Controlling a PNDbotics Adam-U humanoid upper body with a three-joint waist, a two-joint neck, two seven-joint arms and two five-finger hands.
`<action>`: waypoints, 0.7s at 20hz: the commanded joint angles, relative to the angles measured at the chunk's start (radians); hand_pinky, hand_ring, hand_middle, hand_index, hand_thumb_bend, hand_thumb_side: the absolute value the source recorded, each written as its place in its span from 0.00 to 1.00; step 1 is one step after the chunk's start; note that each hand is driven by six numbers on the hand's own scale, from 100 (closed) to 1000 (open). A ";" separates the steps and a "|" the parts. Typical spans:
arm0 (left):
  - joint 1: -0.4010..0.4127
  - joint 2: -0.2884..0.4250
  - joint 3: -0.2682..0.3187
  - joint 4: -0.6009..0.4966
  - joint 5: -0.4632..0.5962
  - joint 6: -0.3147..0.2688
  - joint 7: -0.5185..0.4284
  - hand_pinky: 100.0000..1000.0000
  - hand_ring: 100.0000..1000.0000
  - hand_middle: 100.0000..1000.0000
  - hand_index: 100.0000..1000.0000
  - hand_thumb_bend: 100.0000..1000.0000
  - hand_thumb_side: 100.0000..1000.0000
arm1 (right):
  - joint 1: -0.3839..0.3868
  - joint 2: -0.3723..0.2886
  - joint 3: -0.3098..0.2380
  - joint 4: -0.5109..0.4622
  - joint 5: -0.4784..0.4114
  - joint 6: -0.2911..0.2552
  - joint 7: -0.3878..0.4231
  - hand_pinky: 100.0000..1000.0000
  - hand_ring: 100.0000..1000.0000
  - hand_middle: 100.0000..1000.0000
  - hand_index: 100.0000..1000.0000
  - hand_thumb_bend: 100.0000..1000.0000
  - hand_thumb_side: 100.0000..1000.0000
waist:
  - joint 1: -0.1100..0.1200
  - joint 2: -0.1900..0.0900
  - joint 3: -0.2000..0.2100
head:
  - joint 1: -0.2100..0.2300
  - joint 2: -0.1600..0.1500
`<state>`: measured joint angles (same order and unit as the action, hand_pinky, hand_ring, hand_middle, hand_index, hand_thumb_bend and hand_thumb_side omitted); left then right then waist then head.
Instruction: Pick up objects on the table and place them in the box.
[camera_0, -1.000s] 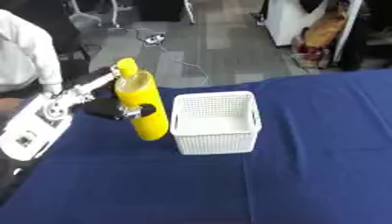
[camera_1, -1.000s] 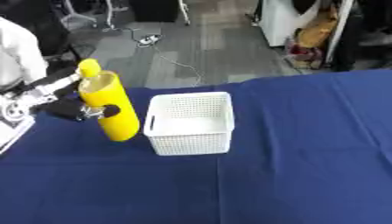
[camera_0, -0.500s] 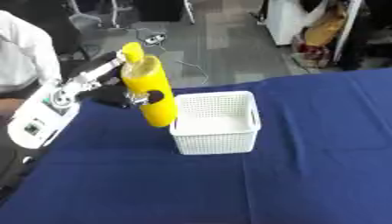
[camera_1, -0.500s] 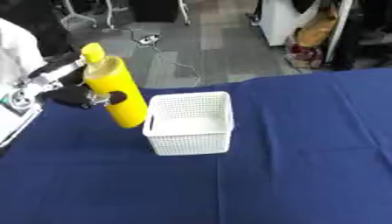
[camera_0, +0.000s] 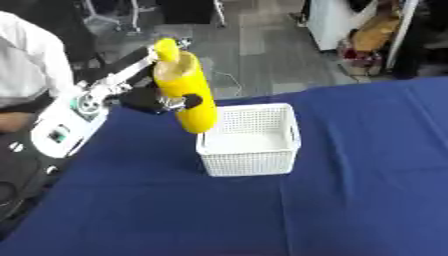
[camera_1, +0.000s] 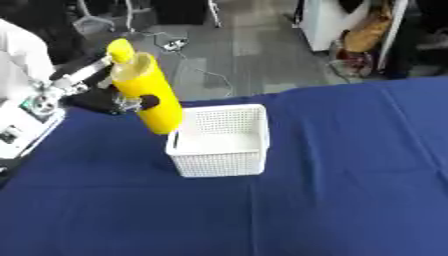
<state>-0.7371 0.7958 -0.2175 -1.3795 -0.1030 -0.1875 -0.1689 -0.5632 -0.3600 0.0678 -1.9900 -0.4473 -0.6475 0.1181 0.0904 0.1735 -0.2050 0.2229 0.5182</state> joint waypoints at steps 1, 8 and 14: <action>-0.034 0.013 0.004 0.018 -0.027 -0.019 0.003 0.00 0.00 0.09 0.26 0.31 0.37 | -0.025 0.001 0.004 -0.010 -0.006 0.014 0.010 0.21 0.30 0.42 0.63 0.00 0.95 | 0.001 -0.008 -0.007 | 0.030 -0.019; -0.053 0.013 0.012 0.043 -0.040 -0.067 0.032 0.00 0.00 0.10 0.26 0.31 0.37 | -0.050 0.018 0.004 -0.010 -0.003 0.043 0.027 0.21 0.31 0.42 0.63 0.00 0.96 | 0.011 0.015 -0.027 | 0.059 -0.034; -0.067 0.016 0.015 0.068 -0.061 -0.095 0.058 0.00 0.00 0.11 0.26 0.32 0.37 | -0.072 0.032 0.003 -0.010 0.003 0.062 0.029 0.22 0.31 0.42 0.62 0.00 0.95 | 0.018 0.032 -0.044 | 0.071 -0.051</action>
<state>-0.7796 0.7879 -0.2209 -1.3074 -0.1578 -0.2731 -0.1160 -0.6157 -0.3248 0.0718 -1.9900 -0.4465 -0.5917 0.1463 0.1120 0.2213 -0.2497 0.2825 0.4824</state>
